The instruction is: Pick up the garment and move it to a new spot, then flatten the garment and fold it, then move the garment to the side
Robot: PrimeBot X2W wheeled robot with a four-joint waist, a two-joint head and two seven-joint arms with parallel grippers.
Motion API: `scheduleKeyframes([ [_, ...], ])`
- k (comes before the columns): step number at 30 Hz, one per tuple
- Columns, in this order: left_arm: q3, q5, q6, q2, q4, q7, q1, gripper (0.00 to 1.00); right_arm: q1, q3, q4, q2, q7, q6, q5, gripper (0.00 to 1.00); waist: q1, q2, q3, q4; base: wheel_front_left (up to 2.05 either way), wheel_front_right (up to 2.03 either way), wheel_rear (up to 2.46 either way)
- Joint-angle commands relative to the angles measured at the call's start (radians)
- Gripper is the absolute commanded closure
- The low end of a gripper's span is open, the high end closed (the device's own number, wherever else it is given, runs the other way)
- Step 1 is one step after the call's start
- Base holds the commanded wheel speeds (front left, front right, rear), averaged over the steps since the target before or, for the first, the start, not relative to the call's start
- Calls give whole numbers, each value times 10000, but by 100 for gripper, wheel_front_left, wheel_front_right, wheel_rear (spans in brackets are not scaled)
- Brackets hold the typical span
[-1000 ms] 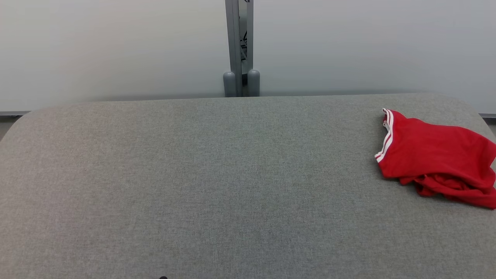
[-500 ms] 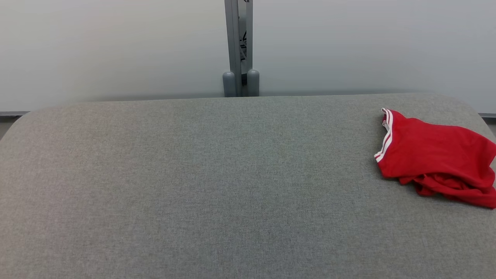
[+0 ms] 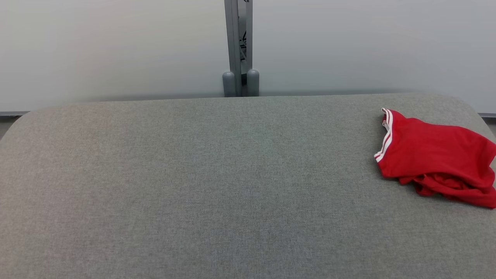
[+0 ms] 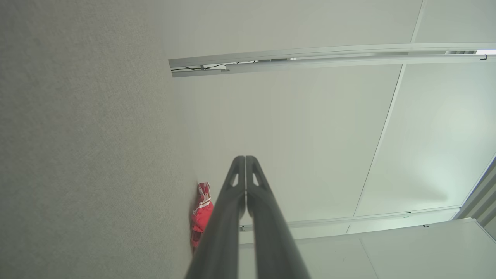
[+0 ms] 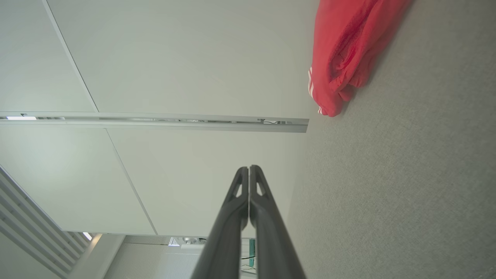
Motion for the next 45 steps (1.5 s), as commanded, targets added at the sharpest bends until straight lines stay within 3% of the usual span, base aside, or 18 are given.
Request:
scheduleKeyframes([
  [1, 38, -22, -59, -10, -27, -7, 69, 100, 77, -28, -58, -66, 29, 7, 28, 100, 0, 0, 0, 0, 0, 0, 0],
  [45, 37, -21, -59, -11, -28, -7, 70, 100, 77, -25, -57, -67, 24, 7, 30, 100, 0, 0, 0, 0, 0, 0, 0],
])
